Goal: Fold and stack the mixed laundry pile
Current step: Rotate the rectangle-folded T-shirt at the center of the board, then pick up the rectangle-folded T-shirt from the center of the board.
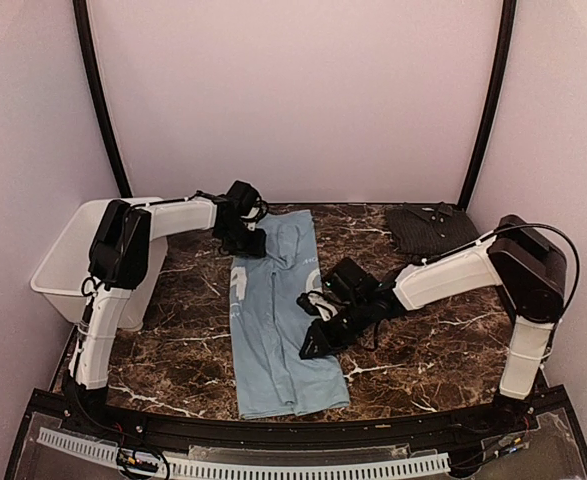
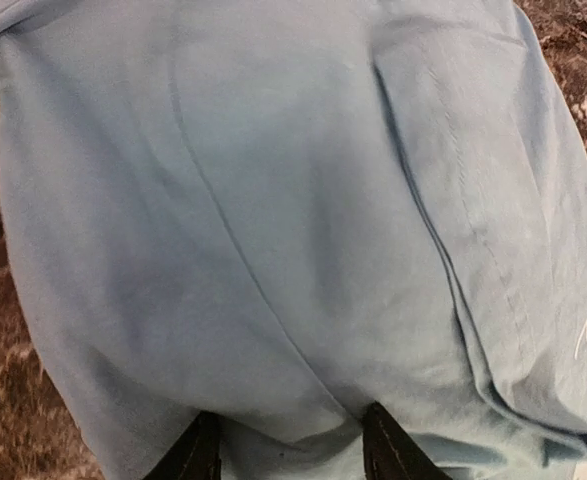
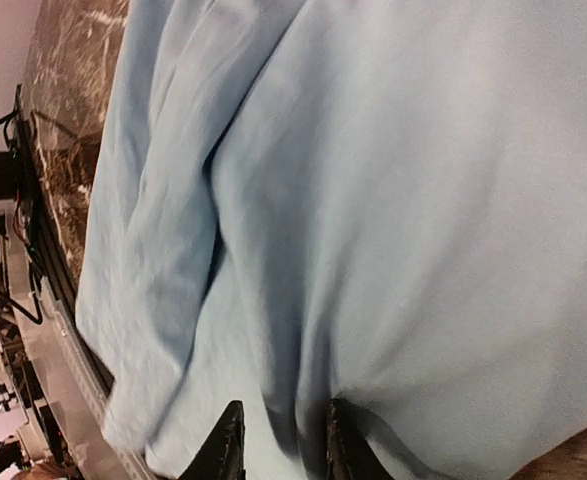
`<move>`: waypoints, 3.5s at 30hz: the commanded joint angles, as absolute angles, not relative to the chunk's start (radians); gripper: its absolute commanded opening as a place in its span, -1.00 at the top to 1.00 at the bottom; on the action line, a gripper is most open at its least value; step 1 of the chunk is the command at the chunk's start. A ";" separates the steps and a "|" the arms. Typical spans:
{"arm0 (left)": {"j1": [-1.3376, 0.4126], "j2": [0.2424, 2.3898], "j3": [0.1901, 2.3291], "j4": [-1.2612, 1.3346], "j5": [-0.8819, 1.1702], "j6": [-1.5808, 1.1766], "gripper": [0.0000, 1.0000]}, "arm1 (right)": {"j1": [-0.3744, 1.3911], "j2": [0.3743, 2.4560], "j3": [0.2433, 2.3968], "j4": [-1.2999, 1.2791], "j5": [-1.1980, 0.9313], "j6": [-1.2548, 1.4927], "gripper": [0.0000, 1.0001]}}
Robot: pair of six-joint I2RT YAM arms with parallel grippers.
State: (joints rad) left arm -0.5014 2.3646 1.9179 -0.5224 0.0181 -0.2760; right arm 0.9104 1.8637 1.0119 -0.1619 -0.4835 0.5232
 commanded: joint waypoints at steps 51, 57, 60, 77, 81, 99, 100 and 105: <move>-0.515 1.724 1.250 -0.411 0.110 -0.333 -0.25 | 0.526 2.579 2.180 -0.595 -0.248 0.400 0.32; -0.521 1.658 1.185 -0.352 0.109 -0.326 -0.45 | 0.506 2.549 2.204 -0.563 -0.273 0.350 0.16; -0.529 1.575 1.137 -0.318 0.086 -0.325 -0.56 | 0.505 2.444 2.173 -0.544 -0.267 0.313 -0.05; -0.574 1.325 1.060 -0.399 0.134 -0.378 -0.98 | 0.480 1.684 1.513 -0.397 -0.373 0.378 -0.97; -0.673 1.235 0.876 -0.373 0.225 -0.496 -0.97 | 0.546 1.523 1.193 -0.324 -0.440 0.475 -0.96; -0.821 1.109 0.476 -0.261 0.360 -0.802 0.01 | 0.871 1.526 0.687 -0.036 -0.553 0.820 -0.32; -0.826 1.114 0.469 -0.255 0.360 -0.804 0.02 | 0.876 1.536 0.682 -0.024 -0.556 0.827 -0.29; -0.853 1.178 0.459 -0.194 0.360 -0.818 0.07 | 0.909 1.603 0.674 0.030 -0.571 0.850 -0.19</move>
State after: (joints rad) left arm -0.8330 1.1412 0.4759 -0.2684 0.3485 -0.7902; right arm 0.8776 1.5600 0.6891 -0.0685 -0.5453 0.8108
